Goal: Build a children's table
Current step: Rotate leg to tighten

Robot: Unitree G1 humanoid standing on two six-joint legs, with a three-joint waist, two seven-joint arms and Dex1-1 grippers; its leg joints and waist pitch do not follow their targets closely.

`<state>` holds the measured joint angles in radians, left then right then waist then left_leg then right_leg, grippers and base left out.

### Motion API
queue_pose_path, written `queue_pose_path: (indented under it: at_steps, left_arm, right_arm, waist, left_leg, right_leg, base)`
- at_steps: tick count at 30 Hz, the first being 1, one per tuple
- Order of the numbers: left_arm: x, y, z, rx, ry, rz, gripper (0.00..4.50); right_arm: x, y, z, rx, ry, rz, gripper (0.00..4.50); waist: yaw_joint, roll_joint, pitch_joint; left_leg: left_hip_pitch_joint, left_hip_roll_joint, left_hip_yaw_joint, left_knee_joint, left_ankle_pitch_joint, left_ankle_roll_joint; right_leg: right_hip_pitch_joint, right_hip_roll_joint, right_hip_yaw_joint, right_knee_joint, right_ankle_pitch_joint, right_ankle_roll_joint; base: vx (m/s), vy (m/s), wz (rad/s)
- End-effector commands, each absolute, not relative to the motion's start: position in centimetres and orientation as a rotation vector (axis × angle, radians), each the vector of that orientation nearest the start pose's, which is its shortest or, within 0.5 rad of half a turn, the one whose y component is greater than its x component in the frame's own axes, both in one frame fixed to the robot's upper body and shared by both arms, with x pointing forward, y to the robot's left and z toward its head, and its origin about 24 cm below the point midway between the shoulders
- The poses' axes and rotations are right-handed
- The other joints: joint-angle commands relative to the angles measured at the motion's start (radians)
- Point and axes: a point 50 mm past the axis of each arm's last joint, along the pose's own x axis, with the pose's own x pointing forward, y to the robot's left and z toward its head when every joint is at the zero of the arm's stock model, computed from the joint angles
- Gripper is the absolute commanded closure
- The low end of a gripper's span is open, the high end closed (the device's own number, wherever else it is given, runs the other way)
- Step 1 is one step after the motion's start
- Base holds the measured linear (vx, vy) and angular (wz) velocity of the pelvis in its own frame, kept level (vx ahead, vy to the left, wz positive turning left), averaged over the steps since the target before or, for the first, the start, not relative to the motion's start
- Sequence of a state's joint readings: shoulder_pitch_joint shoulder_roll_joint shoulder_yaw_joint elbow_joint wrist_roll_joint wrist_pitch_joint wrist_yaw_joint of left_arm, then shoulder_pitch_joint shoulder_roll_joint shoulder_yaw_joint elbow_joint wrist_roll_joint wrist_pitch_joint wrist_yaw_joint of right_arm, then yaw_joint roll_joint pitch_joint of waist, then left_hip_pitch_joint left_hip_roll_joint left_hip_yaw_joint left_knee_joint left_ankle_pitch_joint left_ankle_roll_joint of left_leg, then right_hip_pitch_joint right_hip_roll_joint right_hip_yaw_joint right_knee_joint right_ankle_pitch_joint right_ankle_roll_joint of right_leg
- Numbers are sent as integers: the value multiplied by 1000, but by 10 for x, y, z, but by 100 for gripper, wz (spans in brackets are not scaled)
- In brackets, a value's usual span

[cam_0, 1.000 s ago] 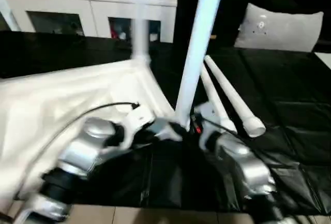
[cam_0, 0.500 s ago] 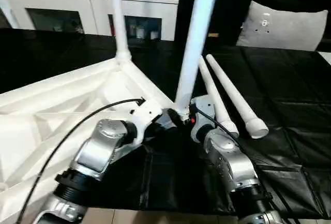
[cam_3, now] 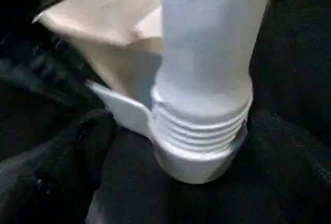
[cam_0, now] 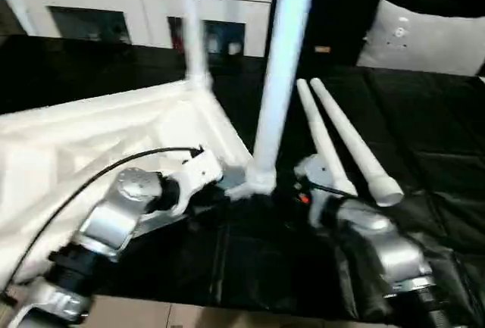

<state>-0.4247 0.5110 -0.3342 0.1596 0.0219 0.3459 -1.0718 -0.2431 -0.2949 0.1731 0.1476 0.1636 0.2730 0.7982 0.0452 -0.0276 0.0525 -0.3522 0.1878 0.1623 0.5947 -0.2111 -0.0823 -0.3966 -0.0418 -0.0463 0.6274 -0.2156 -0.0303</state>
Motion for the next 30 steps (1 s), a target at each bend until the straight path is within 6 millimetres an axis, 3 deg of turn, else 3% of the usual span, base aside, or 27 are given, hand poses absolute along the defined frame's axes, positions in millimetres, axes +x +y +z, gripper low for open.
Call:
queue_pose_path:
  at_steps: [1, 10, 11, 15, 18, 23, 30]
  left_arm:
    - [282, 142, 63, 592, 483, -1364, 450]
    - [278, 149, 61, 648, 518, -1515, 450]
    - [278, 148, 62, 651, 516, -1530, 450]
    - [277, 148, 64, 663, 508, -1571, 450]
    - [275, 147, 64, 667, 509, -1590, 450]
    - [276, 148, 64, 676, 505, -1594, 450]
    - [278, 149, 63, 676, 495, -1587, 450]
  right_arm:
    - [276, -128, 55, -96, 251, 1066, 4]
    - [274, -127, 59, -214, 298, 1271, 4]
    - [274, -126, 59, -225, 303, 1297, 4]
    - [274, -122, 58, -221, 316, 1341, 4]
    - [273, -120, 57, -210, 336, 1367, 42]
    - [272, -120, 55, -204, 354, 1378, 85]
    - [270, -121, 54, -181, 365, 1389, 146]
  waist:
    - [-1, 13, -56]
    - [8, 8, -59]
    - [8, 2, -57]
    - [13, 4, -60]
    - [13, 0, -61]
    - [15, 5, -61]
    - [15, 2, -62]
  left_leg:
    - [3, 41, -5, -64, -100, 54]
    - [1, 41, -5, -64, -95, 41]
    - [2, 42, -2, -64, -97, 42]
    - [4, 43, -2, -62, -79, 46]
    - [2, 43, -1, -61, -66, 50]
    - [3, 43, -1, -62, -76, 45]
    - [2, 42, -1, -61, -73, 42]
  right_leg:
    - [58, -84, 58, -75, -50, -210]
    - [61, -88, 56, -71, -69, -211]
    - [59, -90, 56, -73, -70, -210]
    - [59, -89, 56, -69, -60, -214]
    - [61, -88, 55, -64, -19, -223]
    - [60, -89, 55, -67, -43, -218]
    - [61, -89, 55, -66, -47, -214]
  base:
    - [0, 0, 0]
    - [0, 0, 0]
    - [0, 0, 0]
    - [0, 0, 0]
    - [0, 0, 0]
    - [0, 0, 0]
    - [0, 0, 0]
